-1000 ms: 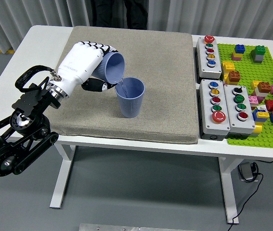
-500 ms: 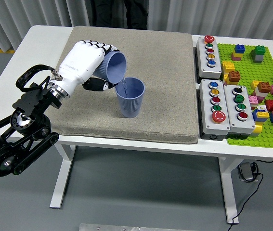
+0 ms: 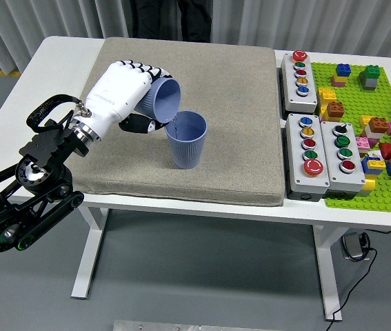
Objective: Pick cup pour cup place
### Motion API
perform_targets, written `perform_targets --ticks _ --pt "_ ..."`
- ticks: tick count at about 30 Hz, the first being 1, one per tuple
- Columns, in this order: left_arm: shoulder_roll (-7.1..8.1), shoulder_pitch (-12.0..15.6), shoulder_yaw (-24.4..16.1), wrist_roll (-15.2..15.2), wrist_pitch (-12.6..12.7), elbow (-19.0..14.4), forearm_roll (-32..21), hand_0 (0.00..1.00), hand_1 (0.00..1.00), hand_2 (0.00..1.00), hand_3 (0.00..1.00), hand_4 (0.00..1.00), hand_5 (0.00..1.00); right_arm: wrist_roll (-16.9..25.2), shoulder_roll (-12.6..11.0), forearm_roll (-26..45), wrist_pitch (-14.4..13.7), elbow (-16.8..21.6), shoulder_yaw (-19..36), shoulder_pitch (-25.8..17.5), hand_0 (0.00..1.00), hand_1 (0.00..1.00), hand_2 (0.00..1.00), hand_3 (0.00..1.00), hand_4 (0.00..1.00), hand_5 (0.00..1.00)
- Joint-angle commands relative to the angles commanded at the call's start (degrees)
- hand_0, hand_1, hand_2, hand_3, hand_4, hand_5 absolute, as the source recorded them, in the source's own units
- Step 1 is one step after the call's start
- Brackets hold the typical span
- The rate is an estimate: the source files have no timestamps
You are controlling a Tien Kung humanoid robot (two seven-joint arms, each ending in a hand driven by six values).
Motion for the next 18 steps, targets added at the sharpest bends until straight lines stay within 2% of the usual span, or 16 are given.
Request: perform_targets --ticks 8,18 --pt "1.07 -1.45 1.96 0.64 0.16 -0.22 0.00 0.556 0.506 0.531 0.521 0.797 0.159 0.05 -0.06 0.03 0.01 -0.02 0.04 0.09 0.701 0.644 0.600 0.597 0.004 0.311" --pt "1.43 -3.09 3.18 1.07 0.05 0.06 0.00 0.556 0.505 0.530 0.518 0.797 0.160 0.11 -0.11 0.30 -0.04 -0.05 -0.05 0.32 0.701 0.644 0.601 0.598 0.003 0.313"
